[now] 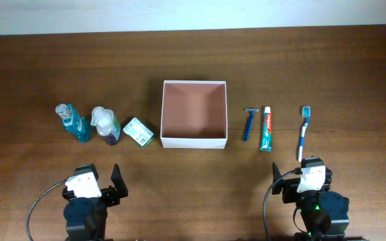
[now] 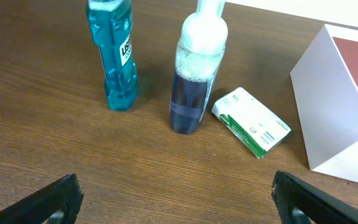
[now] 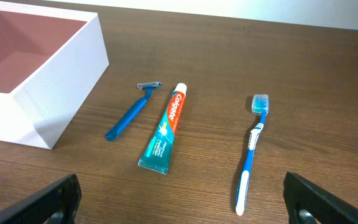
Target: Pack container
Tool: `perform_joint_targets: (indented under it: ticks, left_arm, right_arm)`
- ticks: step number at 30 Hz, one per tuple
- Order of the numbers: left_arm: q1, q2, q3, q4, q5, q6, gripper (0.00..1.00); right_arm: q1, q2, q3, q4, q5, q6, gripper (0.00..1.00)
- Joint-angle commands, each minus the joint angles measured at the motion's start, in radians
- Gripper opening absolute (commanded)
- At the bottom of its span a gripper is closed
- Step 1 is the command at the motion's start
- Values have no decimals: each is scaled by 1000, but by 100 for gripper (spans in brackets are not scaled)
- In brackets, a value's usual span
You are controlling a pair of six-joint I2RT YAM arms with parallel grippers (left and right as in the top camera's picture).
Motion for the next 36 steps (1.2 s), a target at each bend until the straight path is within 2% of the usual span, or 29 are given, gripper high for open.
perform_joint_targets:
  ticks: [1, 23, 26, 31, 36]
  left_arm:
    - [-5, -11, -8, 5, 14, 2, 99]
    - [-5, -11, -8, 12, 26, 1, 99]
    - [-5, -11, -8, 26, 73, 1, 99]
    - [-5, -11, 13, 47, 235, 1, 99]
    - [-5, 45, 177, 20, 271, -10, 100]
  right_arm:
    - [-8, -10, -6, 0, -10, 8, 99]
    - [-8, -10, -6, 0, -10, 8, 99]
    - [-8, -10, -6, 0, -10, 8, 99]
    - [-8, -10, -6, 0, -10, 8, 99]
    - [-8, -10, -6, 0, -10, 8, 99]
